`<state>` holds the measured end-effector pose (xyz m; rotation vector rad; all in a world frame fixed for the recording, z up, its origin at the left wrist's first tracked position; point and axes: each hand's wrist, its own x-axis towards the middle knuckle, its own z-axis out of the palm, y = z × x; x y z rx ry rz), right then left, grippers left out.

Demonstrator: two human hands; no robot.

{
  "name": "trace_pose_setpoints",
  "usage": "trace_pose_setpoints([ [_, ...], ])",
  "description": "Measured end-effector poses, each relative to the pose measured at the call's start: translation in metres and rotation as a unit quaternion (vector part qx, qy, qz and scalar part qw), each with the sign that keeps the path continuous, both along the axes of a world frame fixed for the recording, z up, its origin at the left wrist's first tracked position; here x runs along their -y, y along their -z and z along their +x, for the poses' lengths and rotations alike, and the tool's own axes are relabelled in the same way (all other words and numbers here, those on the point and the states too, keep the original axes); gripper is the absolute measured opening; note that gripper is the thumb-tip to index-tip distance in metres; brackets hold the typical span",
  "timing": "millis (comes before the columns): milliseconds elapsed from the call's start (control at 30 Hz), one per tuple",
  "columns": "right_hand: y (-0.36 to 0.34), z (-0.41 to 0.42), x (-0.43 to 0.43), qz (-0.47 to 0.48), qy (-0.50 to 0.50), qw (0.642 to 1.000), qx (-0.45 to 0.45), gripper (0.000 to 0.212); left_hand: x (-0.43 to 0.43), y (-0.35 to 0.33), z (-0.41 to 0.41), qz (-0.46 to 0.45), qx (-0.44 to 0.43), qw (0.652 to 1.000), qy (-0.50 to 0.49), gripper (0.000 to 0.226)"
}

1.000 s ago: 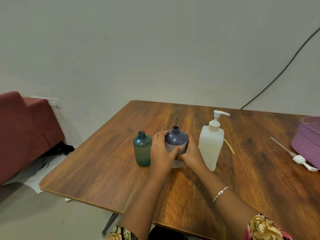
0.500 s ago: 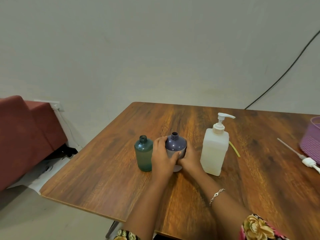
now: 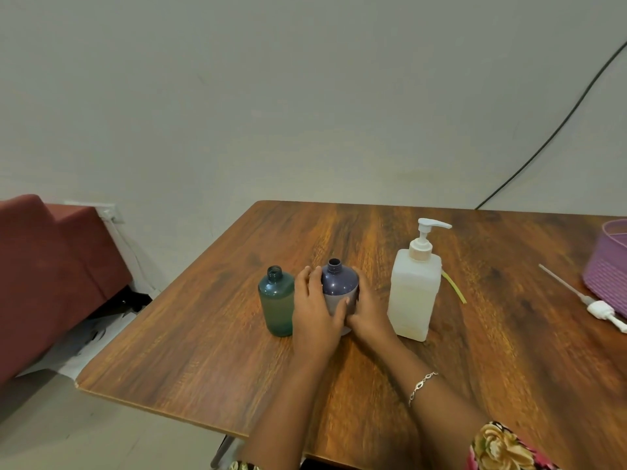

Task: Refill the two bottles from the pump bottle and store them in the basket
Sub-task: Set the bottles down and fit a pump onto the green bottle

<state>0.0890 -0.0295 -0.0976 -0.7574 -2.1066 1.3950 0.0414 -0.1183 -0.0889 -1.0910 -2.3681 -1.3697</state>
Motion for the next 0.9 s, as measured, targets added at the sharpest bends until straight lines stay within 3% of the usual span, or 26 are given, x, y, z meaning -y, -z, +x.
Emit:
trace_pose_setpoints([
  [167, -0.002, 0.019, 0.014, 0.088, 0.008, 0.996, -0.015, 0.061, 0.000, 0.003, 0.014, 0.014, -0.118, 0.993, -0.016, 0.066],
  [267, -0.001, 0.032, 0.021, 0.078, 0.004, 0.996, -0.043, 0.050, -0.001, 0.007, 0.022, 0.013, -0.144, 0.989, -0.009, 0.069],
  [500, 0.004, 0.075, 0.025, 0.178, 0.028, 0.983, -0.043, 0.049, -0.001, 0.010, 0.053, 0.020, -0.156, 0.987, 0.038, 0.065],
  [900, 0.005, 0.168, -0.014, 0.220, 0.077, 0.970, -0.067, 0.048, -0.046, 0.016, 0.135, 0.048, -0.123, 0.981, 0.144, 0.064],
])
